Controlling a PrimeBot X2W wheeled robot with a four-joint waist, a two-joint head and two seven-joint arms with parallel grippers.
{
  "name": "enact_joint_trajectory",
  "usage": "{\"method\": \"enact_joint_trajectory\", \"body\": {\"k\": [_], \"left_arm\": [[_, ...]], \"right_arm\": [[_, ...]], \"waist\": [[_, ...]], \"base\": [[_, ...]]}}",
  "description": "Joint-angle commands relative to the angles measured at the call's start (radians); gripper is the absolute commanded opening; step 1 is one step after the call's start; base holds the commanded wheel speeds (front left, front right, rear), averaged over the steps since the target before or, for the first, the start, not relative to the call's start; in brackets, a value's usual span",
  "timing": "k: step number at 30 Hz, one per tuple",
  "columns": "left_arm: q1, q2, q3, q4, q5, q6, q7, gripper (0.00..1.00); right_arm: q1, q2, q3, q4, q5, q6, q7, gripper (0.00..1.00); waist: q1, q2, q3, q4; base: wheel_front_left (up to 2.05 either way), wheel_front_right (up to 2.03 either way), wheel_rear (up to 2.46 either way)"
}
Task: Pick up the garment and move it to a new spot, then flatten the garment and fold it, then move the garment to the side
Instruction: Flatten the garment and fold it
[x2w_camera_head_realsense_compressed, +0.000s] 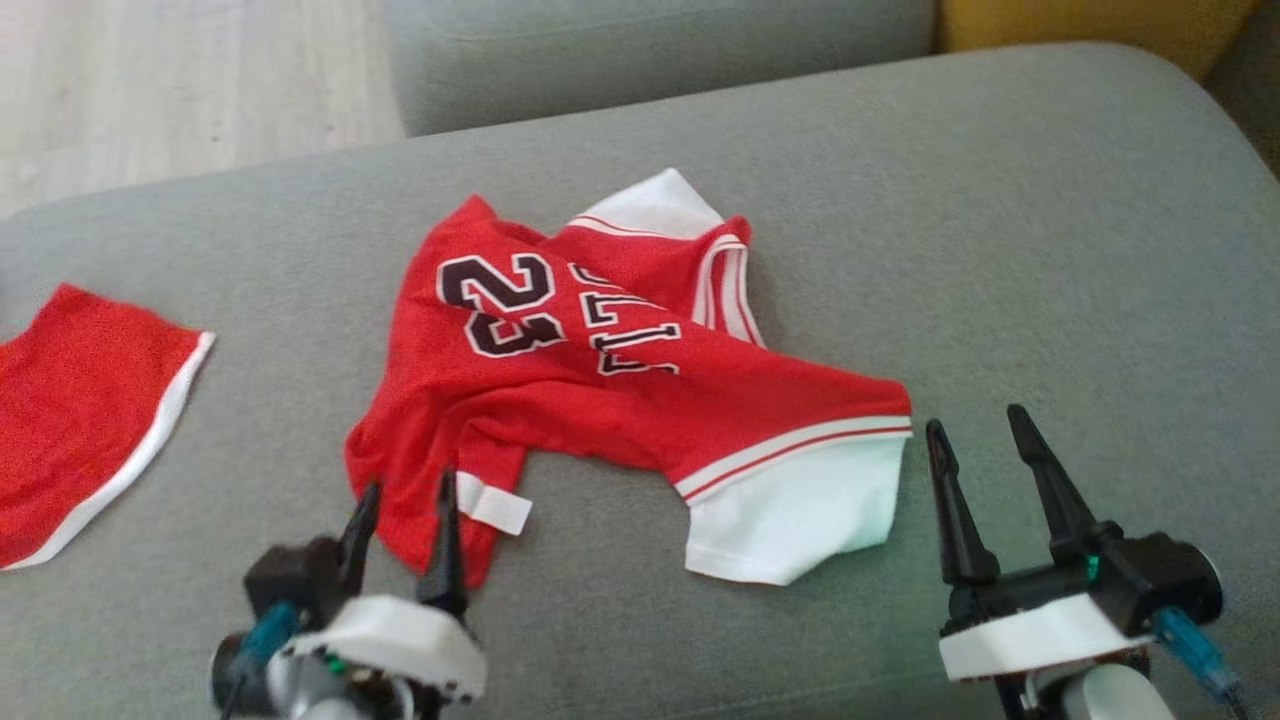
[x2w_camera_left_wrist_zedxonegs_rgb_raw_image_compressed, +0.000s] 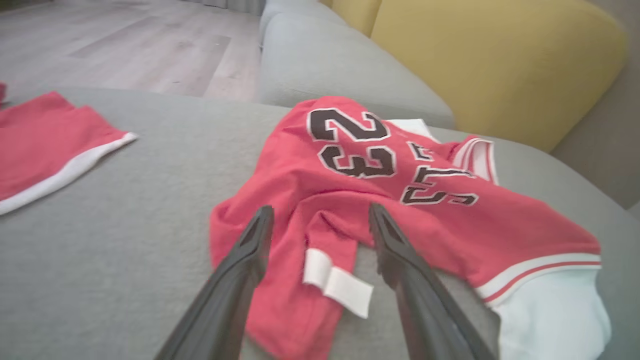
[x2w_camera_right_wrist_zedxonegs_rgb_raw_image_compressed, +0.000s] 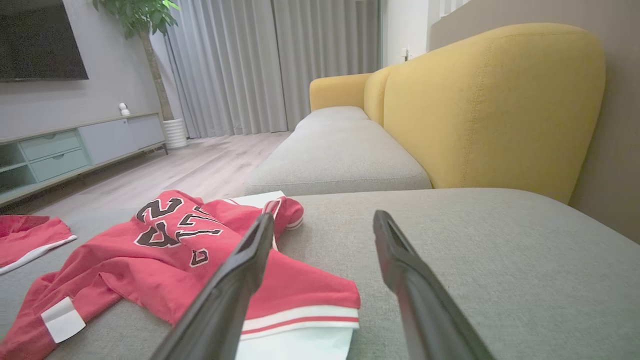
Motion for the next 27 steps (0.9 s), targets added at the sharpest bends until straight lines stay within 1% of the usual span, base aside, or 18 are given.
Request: {"method": "enact_joint_trajectory", "body": {"k": [1, 9, 13, 20, 21, 27], "left_arm": [[-0.020, 0.011, 0.065, -0.044, 0.030, -0.003, -0.012, 1.00], [0.103, -0.033, 0.198, -0.065, 0.186, -0.057, -0.012, 1.00], [0.148, -0.067, 0.267, -0.056, 0.246, -0.104, -0.012, 1.00], [0.185, -0.121, 0.372, -0.018, 0.327, -0.183, -0.012, 1.00], [0.185, -0.121, 0.372, -0.018, 0.327, -0.183, -0.012, 1.00], [0.190, -0.155, 0.429, -0.010, 0.377, -0.242, -0.012, 1.00]], "right_arm": [[-0.012, -0.004, 0.017, -0.039, -0.010, -0.001, -0.004, 1.00], [0.026, -0.004, -0.020, -0.022, -0.026, -0.001, -0.004, 1.00], [0.036, -0.004, -0.045, -0.002, -0.031, -0.001, -0.004, 1.00], [0.044, -0.004, -0.053, 0.045, -0.031, -0.001, -0.004, 1.00], [0.044, -0.004, -0.053, 0.045, -0.031, -0.001, -0.004, 1.00], [0.042, -0.004, -0.042, 0.063, -0.021, -0.001, -0.004, 1.00]], "waist": [[0.0001, 0.0000, -0.016, 0.026], [0.0001, 0.0000, -0.051, 0.089], [0.0001, 0.0000, -0.060, 0.112], [0.0001, 0.0000, -0.072, 0.137], [0.0001, 0.0000, -0.072, 0.137], [0.0001, 0.0000, -0.072, 0.142]], "base": [[0.00, 0.00, 0.00], [0.00, 0.00, 0.00], [0.00, 0.00, 0.00], [0.00, 0.00, 0.00], [0.00, 0.00, 0.00], [0.00, 0.00, 0.00]]}}
